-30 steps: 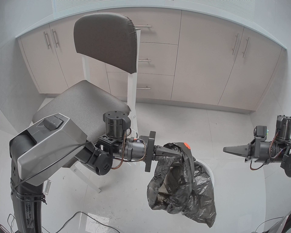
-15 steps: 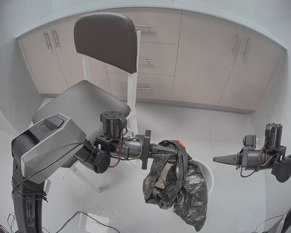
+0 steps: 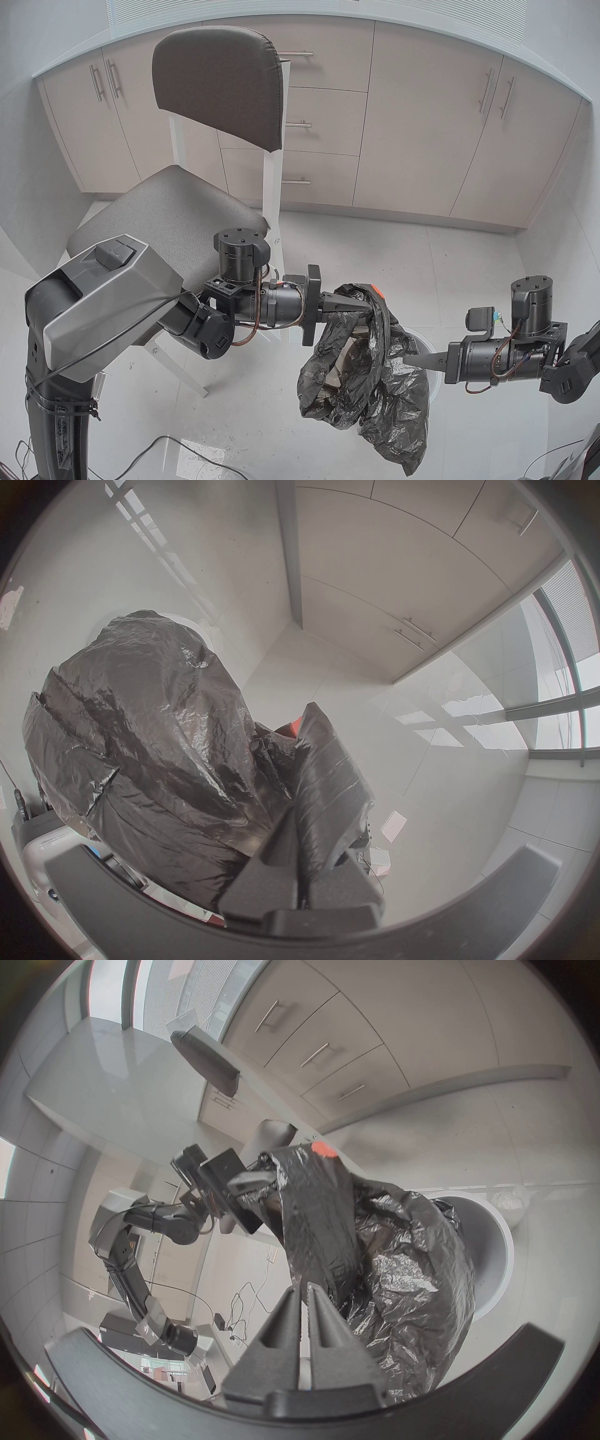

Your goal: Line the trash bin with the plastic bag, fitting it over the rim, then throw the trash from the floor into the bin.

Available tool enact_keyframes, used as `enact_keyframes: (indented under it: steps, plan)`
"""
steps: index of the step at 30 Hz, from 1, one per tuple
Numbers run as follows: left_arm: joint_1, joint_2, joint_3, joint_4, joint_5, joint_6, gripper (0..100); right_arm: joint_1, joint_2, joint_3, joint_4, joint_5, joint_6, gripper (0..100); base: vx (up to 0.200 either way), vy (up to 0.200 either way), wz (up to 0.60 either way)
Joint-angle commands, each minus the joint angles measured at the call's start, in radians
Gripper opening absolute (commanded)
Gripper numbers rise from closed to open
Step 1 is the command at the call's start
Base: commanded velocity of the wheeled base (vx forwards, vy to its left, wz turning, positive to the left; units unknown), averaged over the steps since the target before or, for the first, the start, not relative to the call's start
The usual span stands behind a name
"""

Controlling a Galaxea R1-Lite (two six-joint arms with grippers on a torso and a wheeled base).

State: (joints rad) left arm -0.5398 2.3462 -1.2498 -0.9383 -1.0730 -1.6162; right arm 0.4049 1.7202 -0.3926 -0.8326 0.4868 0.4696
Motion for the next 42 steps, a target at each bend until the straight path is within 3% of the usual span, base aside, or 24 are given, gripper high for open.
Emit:
enact_keyframes:
  steps: [1,2,3,5,7,15,21,31,35,42]
  plan:
    - [-0.009,-0.008,-0.003,0.0,0.011,-0.001,0,0.049,0.041,0.006,0.062,-0.054,-0.002,0,0.0,0.0,0.0]
    - [-0.009,-0.008,-0.003,0.0,0.011,-0.001,0,0.049,0.041,0.006,0.062,-0.054,-0.002,0,0.0,0.0,0.0]
    - [-0.009,-0.007,-0.007,0.0,0.016,0.001,0,0.063,0.068,0.017,0.078,-0.151,-0.002,0,0.0,0.0,0.0]
    - [-0.009,-0.004,-0.007,0.0,0.016,-0.001,0,0.08,0.099,0.046,0.076,-0.235,0.0,0,0.0,0.0,0.0]
    - [-0.009,-0.002,-0.01,0.0,0.015,0.001,0,0.097,0.128,0.072,0.067,-0.264,0.006,0,0.0,0.0,0.0]
    - [-0.006,-0.002,-0.01,0.001,0.015,-0.001,0,0.095,0.243,0.046,0.05,-0.283,0.009,0,0.0,0.0,0.0]
    - [-0.005,0.001,-0.022,0.01,0.015,-0.002,0,0.078,0.384,-0.066,0.046,-0.375,0.012,0,0.0,0.0,0.0]
    - [-0.04,-0.022,-0.01,0.026,0.082,0.002,0,0.011,0.433,-0.186,0.055,-0.387,0.011,0,0.0,0.0,0.0]
    - [-0.045,-0.027,0.018,0.027,0.085,0.076,0,-0.035,0.452,-0.226,0.061,-0.393,0.004,0,0.0,0.0,0.0]
    - [-0.075,-0.041,0.05,0.033,0.165,0.165,0,-0.093,0.512,-0.287,0.093,-0.384,-0.008,0,0.0,0.0,0.0]
